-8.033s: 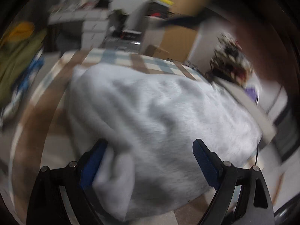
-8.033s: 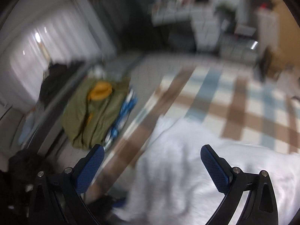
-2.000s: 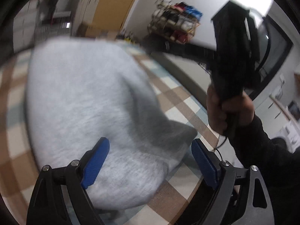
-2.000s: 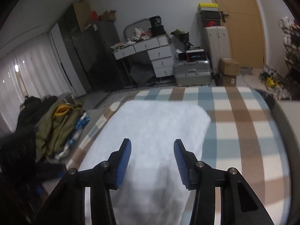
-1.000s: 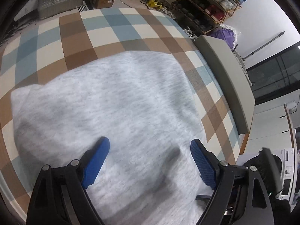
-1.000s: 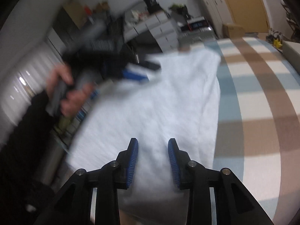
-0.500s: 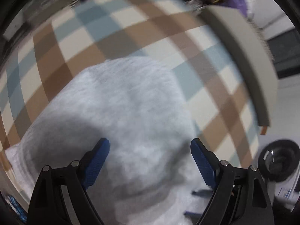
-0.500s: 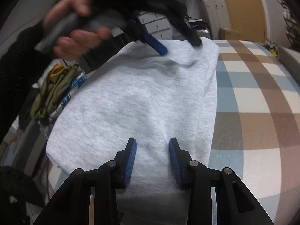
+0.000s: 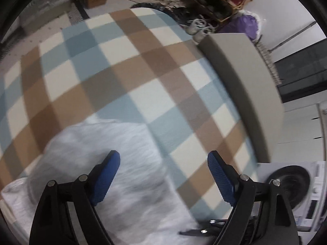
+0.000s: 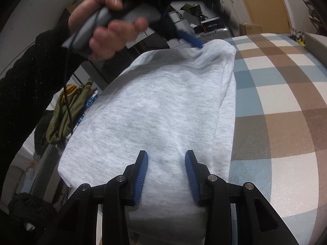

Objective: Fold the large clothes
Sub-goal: 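Press the folded sweatshirt flat with the open right gripper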

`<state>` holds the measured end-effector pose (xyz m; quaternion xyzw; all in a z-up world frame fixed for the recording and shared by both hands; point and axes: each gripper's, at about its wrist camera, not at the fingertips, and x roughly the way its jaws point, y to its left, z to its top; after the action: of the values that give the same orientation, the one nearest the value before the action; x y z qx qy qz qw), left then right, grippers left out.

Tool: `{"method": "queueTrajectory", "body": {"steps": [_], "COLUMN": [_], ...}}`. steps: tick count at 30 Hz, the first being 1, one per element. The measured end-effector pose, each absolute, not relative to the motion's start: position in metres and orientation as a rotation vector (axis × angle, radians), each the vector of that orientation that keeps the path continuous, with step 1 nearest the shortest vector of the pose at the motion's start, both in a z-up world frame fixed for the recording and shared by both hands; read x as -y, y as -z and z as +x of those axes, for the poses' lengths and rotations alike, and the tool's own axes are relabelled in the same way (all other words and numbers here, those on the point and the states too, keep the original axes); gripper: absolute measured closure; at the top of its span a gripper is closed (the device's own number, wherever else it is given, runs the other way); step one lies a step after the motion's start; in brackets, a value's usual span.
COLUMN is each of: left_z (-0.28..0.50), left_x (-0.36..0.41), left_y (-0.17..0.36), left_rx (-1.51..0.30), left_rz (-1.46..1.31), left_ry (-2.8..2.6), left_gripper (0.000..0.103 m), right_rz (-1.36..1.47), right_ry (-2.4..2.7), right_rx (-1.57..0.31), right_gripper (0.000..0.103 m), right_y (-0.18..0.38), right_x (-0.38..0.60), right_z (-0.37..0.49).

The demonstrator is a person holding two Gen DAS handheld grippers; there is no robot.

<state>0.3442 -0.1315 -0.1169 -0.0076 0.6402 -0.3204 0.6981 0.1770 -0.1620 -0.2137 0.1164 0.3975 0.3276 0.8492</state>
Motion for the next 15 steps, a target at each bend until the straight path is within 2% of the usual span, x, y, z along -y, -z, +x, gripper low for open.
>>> {"method": "queueTrajectory", "body": {"steps": [4, 9, 13, 15], "left_z": [0.356, 0.355, 0.332, 0.303], "left_x": [0.143, 0.132, 0.120, 0.102], "left_y": [0.166, 0.167, 0.133, 0.102], "left_rx": [-1.533, -1.524, -1.501, -1.418], "left_rz": [-0.042, -0.163, -0.129, -0.100], "left_ry": [0.665, 0.691, 0.664, 0.700], "left_gripper": [0.020, 0.017, 0.019, 0.018], "right_rz": [0.246, 0.265, 0.265, 0.260], "right_ry": [-0.692, -0.696, -0.699, -0.695], "right_rx": [-0.835, -0.837, -0.834, -0.831], "right_gripper": [0.065, 0.065, 0.065, 0.065], "right_y": [0.213, 0.214, 0.214, 0.214], "right_x": [0.162, 0.163, 0.164, 0.164], "right_z": [0.174, 0.175, 0.174, 0.173]}}
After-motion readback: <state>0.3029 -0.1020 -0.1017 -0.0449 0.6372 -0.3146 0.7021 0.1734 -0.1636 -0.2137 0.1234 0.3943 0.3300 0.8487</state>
